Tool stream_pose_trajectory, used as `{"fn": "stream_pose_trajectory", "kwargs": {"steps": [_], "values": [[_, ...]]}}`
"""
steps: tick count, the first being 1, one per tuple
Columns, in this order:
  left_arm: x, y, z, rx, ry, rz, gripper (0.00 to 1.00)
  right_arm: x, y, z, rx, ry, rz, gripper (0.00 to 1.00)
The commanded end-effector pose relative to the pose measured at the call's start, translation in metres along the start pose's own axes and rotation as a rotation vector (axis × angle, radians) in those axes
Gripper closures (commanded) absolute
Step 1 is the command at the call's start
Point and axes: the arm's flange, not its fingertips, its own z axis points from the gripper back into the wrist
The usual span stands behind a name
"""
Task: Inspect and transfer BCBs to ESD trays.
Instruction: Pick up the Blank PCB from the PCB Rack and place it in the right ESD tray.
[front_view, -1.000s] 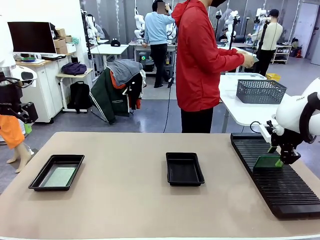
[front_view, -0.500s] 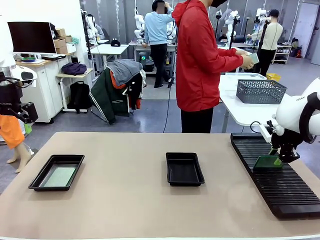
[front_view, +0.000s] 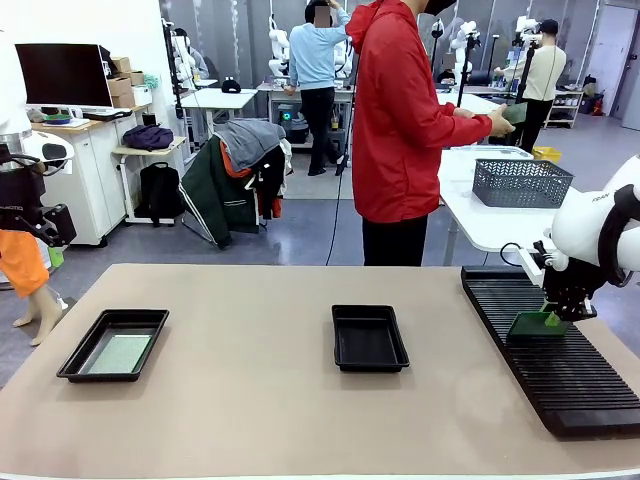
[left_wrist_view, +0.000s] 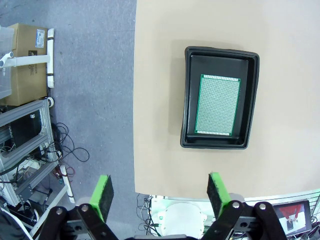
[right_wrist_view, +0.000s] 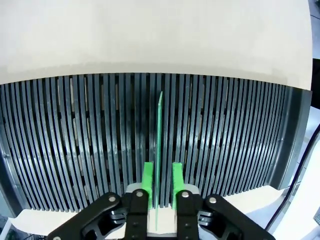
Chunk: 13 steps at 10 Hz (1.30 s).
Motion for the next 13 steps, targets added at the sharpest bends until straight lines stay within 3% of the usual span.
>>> {"fn": "stream_pose_trajectory", "kwargs": {"steps": [1, 2, 3, 4, 9, 13], "values": [[-0.001, 0.0, -0.001, 0.005, 0.001, 0.0, 0.0, -0.005, 0.0, -0.003, -0.025, -0.004, 0.014, 0.79], [-0.001, 0.0, -0.001, 0.005, 0.001, 0.0, 0.0, -0.004, 0.001, -0.003, -0.026, -0.003, 0.015, 0.89], [-0.001, 0.0, -0.001, 0.005, 0.001, 0.0, 0.0, -0.004, 0.001, -0.003, -0.027, -0.002, 0.016, 0.88], [-0.001, 0.0, -0.001, 0.005, 0.001, 0.0, 0.0, -0.003, 0.001, -0.003, -0.028, -0.003, 0.017, 0.98], [-0.001, 0.0, -0.001, 0.005, 0.001, 0.0, 0.0, -0.001, -0.001, 0.003, -0.028, 0.006, 0.018, 1.0], [-0.001, 0.0, -0.001, 0.005, 0.001, 0.0, 0.0, 0.0, -0.013, 0.057, 0.0, -0.02, 0.024, 1.0]]}}
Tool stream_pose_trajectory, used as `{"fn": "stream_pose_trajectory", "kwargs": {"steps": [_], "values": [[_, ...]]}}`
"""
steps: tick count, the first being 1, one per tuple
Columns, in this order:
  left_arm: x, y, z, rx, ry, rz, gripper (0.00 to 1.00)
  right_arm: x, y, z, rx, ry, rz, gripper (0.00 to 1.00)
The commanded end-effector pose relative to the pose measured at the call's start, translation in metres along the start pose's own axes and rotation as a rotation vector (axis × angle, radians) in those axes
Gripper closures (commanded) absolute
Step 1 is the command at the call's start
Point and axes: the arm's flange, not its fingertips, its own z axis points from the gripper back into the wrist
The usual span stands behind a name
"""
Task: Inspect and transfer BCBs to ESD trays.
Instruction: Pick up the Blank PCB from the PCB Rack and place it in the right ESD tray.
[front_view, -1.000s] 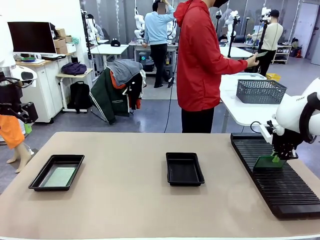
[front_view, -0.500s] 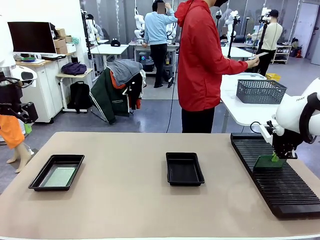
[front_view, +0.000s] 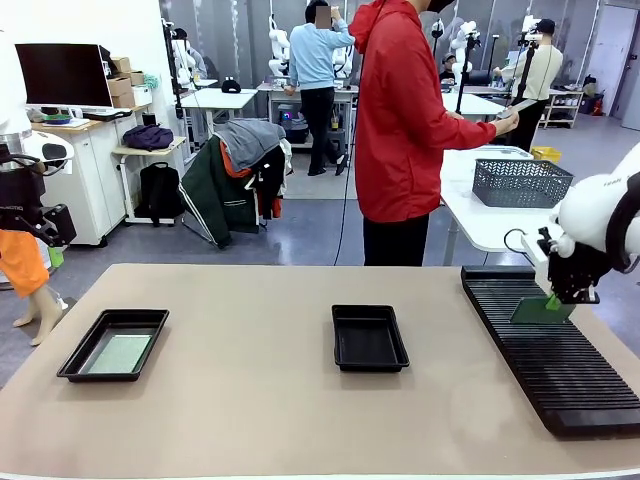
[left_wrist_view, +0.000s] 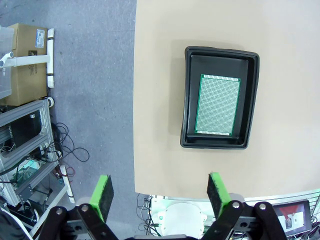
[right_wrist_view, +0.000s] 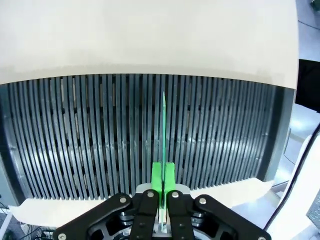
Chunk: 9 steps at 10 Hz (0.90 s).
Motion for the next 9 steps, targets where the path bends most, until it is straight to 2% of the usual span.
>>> {"fn": "stream_pose_trajectory", "kwargs": {"steps": [1, 9], "values": [[-0.001, 0.0, -0.001, 0.005, 0.001, 0.0, 0.0, -0.003, -0.012, 0.04, 0.049, -0.011, 0.02, 1.0], [-0.001, 0.0, -0.001, 0.005, 0.001, 0.0, 0.0, 0.016, -0.042, 0.256, 0.102, 0.012, 0.028, 1.0]]}}
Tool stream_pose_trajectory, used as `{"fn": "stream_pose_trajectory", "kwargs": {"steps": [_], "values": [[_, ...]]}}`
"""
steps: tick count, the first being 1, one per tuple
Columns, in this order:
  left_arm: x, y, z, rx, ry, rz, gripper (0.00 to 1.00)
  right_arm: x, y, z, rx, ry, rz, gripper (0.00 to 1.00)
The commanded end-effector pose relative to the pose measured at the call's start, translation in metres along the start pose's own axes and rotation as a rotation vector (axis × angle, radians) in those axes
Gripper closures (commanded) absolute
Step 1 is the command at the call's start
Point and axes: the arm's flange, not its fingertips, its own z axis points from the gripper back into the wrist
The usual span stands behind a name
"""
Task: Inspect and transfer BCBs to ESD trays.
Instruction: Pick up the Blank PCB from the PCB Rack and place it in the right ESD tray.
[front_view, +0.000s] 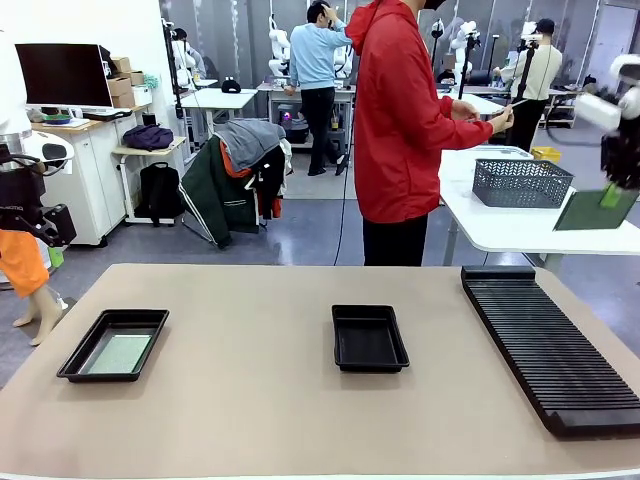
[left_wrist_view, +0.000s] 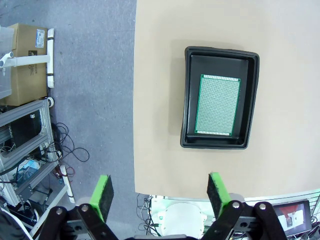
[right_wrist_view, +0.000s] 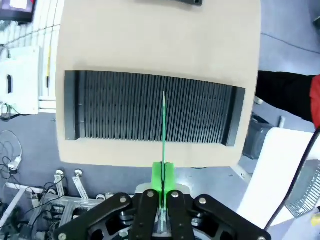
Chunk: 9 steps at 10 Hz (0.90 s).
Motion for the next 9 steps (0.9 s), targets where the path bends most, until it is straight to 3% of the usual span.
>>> {"fn": "stream_pose_trajectory", "kwargs": {"steps": [1, 4, 9], "values": [[-0.001, 0.0, -0.001, 0.005, 0.001, 0.0, 0.0, 0.002, -0.005, 0.035, 0.009, 0.034, -0.047, 1.0], [-0.001, 0.0, -0.001, 0.005, 0.001, 0.0, 0.0, 0.0, -0.005, 0.069, 0.003, 0.034, -0.064, 1.0], [-0.001, 0.0, -0.001, 0.005, 0.001, 0.0, 0.0, 0.001, -0.001, 0.074, -0.028, 0.012, -0.048, 1.0]]}}
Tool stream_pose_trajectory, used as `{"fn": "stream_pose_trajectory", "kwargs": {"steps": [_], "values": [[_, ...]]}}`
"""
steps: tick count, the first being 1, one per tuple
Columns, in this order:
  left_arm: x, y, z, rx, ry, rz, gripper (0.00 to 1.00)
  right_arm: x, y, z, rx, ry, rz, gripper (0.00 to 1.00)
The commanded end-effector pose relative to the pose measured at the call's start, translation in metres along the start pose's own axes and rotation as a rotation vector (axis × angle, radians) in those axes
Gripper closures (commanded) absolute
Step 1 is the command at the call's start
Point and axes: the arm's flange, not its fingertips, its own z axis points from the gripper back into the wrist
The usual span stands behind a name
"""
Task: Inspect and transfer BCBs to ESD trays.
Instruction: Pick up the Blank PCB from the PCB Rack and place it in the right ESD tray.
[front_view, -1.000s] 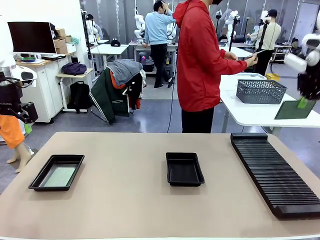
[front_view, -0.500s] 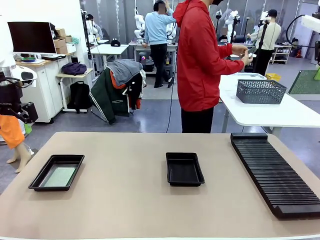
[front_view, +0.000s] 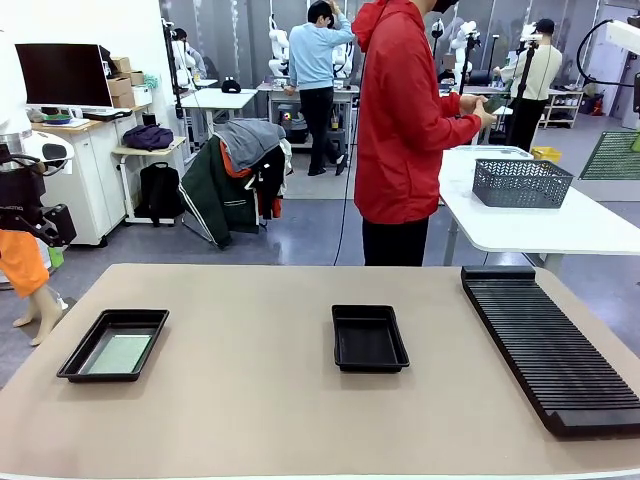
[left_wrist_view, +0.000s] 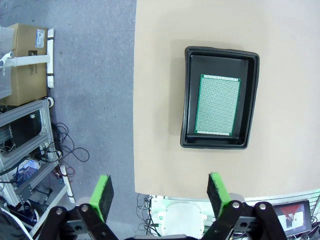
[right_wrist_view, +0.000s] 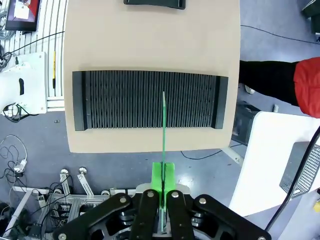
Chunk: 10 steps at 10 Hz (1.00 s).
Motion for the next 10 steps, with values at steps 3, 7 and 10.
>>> {"fn": "stream_pose_trajectory", "kwargs": {"steps": [3, 7, 10], "values": [[-0.001, 0.0, -0.001, 0.005, 0.001, 0.0, 0.0, 0.001, 0.001, -0.001, 0.003, -0.001, 0.006, 1.0], [-0.001, 0.0, -0.001, 0.005, 0.001, 0.0, 0.0, -0.002, -0.005, -0.009, 0.022, -0.063, -0.067, 0.98], [-0.001, 0.0, -0.001, 0.005, 0.001, 0.0, 0.0, -0.005, -0.014, -0.04, 0.077, -0.245, -0.516, 0.98]]}}
